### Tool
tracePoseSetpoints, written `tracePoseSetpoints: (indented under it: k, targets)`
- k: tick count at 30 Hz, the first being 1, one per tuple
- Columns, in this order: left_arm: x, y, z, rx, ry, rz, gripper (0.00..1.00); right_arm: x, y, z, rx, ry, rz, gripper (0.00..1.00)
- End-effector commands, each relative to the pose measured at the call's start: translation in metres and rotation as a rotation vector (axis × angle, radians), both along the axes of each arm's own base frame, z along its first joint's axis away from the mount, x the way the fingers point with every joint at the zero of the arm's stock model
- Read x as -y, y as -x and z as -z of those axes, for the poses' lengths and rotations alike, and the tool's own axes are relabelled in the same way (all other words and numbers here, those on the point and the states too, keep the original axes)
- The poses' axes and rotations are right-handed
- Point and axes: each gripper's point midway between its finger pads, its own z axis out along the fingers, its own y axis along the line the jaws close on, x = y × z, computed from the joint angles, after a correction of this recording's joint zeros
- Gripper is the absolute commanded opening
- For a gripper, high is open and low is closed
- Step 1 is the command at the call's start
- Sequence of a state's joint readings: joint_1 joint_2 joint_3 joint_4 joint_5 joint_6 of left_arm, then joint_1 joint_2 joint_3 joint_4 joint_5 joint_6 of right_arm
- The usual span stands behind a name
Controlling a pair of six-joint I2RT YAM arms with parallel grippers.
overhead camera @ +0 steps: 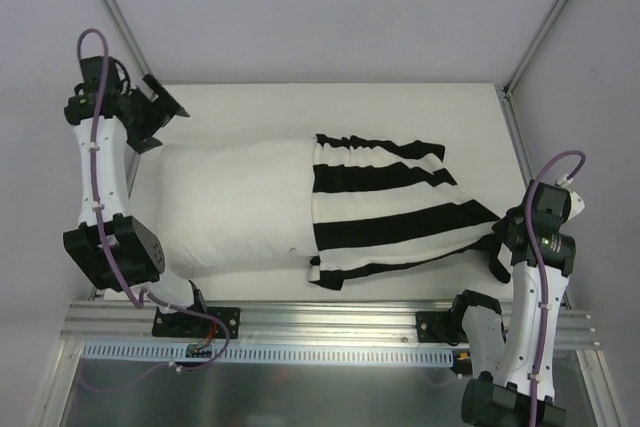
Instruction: Remove the pillowcase from the pillow
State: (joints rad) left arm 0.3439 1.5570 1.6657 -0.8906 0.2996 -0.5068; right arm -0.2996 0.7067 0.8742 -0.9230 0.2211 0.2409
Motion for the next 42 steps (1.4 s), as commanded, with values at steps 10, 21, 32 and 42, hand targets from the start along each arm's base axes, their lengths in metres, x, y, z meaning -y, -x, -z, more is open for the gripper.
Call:
tracePoseSetpoints:
  k: [10, 21, 32, 42]
  targets:
    - [0.17, 0.087, 0.017, -0.011, -0.379, 0.542, 0.99, -0.004, -0.016, -0.012, 0.06, -0.008, -0.063, 0.01]
    - [0.223, 0.19, 0.087, -0.12, -0.432, 0.808, 0.99, -0.016, -0.029, -0.008, 0.029, -0.068, -0.155, 0.01]
    - [0.261, 0.163, 0.149, -0.187, -0.526, 0.85, 0.0, -0.032, -0.031, -0.026, 0.014, -0.1, -0.293, 0.4]
    - [0.273, 0.112, 0.04, 0.06, -0.073, 0.778, 0.0, -0.075, -0.003, -0.043, 0.02, -0.136, -0.513, 0.94]
